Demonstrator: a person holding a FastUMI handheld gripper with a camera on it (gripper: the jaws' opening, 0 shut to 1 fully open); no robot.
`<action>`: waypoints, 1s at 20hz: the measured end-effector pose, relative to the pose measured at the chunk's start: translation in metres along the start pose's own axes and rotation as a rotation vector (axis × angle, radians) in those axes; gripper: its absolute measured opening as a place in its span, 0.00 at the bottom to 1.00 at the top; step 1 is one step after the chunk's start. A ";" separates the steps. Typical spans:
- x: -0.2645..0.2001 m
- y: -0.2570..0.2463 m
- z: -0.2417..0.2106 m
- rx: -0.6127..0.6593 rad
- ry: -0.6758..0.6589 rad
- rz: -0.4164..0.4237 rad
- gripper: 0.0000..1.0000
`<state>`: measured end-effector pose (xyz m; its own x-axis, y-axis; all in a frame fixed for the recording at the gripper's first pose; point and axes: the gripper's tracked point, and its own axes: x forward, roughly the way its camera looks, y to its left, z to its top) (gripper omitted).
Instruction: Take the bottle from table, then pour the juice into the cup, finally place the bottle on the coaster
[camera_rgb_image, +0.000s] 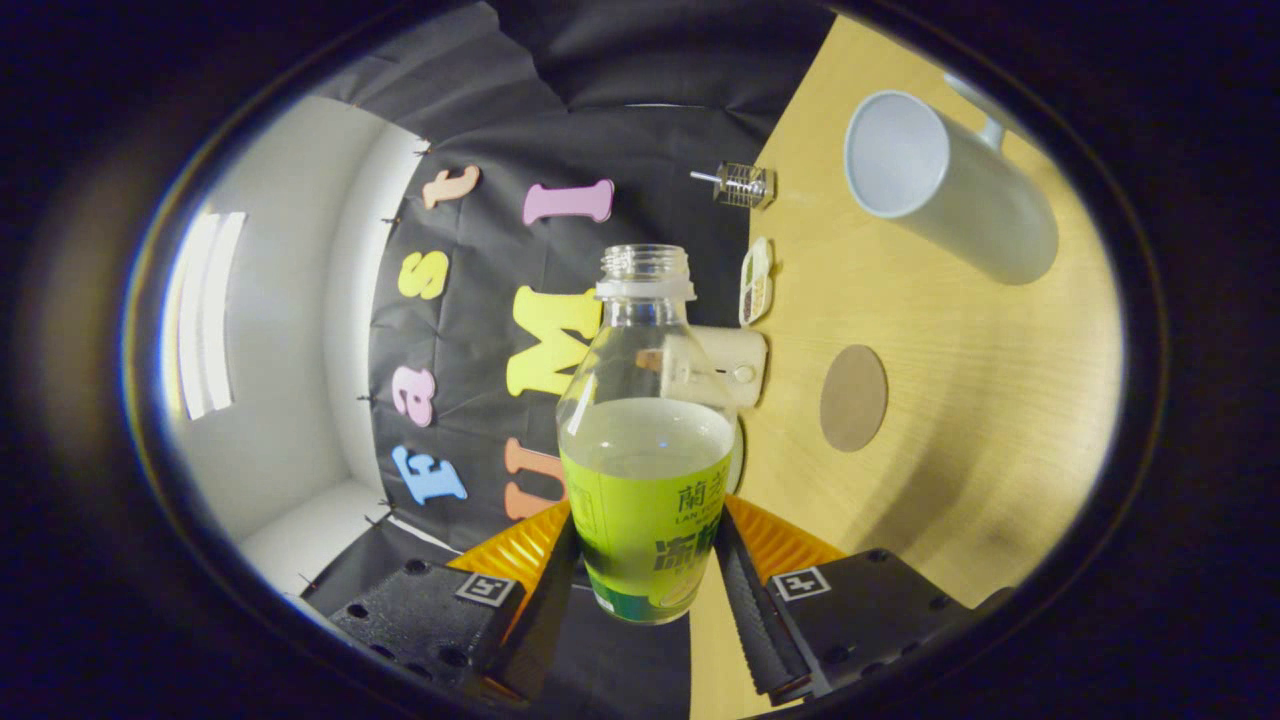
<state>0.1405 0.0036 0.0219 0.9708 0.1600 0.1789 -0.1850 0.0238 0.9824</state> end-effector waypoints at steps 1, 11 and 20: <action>0.000 0.003 0.001 0.019 -0.005 0.008 0.78; -0.004 0.004 0.020 0.208 -0.076 0.051 0.78; -0.005 0.018 0.041 0.299 -0.121 0.102 0.78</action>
<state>0.1385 -0.0369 0.0407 0.9641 0.0277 0.2642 -0.2463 -0.2794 0.9281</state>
